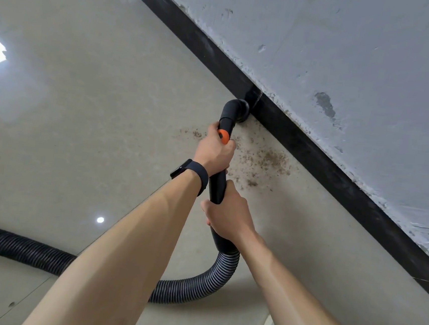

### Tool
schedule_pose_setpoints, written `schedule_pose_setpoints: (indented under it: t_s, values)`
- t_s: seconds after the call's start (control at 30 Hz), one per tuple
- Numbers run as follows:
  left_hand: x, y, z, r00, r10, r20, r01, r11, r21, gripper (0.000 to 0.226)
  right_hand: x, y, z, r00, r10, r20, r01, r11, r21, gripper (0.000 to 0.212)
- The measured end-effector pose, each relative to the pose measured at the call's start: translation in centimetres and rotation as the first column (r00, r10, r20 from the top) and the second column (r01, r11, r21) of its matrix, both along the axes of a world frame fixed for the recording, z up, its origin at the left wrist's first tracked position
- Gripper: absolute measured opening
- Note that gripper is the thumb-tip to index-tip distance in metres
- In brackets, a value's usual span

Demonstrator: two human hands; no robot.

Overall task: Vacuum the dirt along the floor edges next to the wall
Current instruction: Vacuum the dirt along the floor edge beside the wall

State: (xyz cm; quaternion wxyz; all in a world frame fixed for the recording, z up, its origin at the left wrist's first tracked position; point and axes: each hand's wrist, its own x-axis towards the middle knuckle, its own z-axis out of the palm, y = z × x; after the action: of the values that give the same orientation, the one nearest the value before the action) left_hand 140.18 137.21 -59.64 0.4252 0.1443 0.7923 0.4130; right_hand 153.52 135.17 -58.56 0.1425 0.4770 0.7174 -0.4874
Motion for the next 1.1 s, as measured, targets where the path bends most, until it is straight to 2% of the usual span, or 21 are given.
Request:
schedule_pose_setpoints:
  t_s: [0.27, 0.43, 0.63, 0.87, 1.1]
  values:
    - [-0.1, 0.2, 0.1, 1.000, 0.004, 0.020, -0.004, 1.000, 0.018, 0.057, -0.2, 0.6, 0.1, 0.999, 0.027, 0.017, -0.027, 0.999, 0.029, 0.028]
    - [-1.8, -1.4, 0.1, 0.998, 0.062, 0.014, -0.062, 0.998, 0.015, 0.055, -2.1, -0.5, 0.4, 0.997, 0.072, -0.001, -0.072, 0.997, 0.014, 0.027]
    - [-4.5, -5.6, -0.1, 0.985, 0.170, 0.030, -0.170, 0.985, 0.003, 0.055, -4.6, -3.6, 0.6, 0.984, 0.177, -0.011, -0.177, 0.984, 0.019, 0.023]
    - [-5.7, -12.5, 0.7, 0.965, 0.258, 0.043, -0.257, 0.966, -0.039, 0.051, -5.8, -9.2, 0.9, 0.952, 0.306, 0.014, -0.306, 0.950, 0.056, 0.029]
    - [-6.0, -18.7, 0.2, 0.975, 0.219, -0.021, -0.220, 0.972, -0.081, 0.058, -5.5, -14.6, 0.6, 0.924, 0.380, 0.039, -0.382, 0.921, 0.083, 0.031]
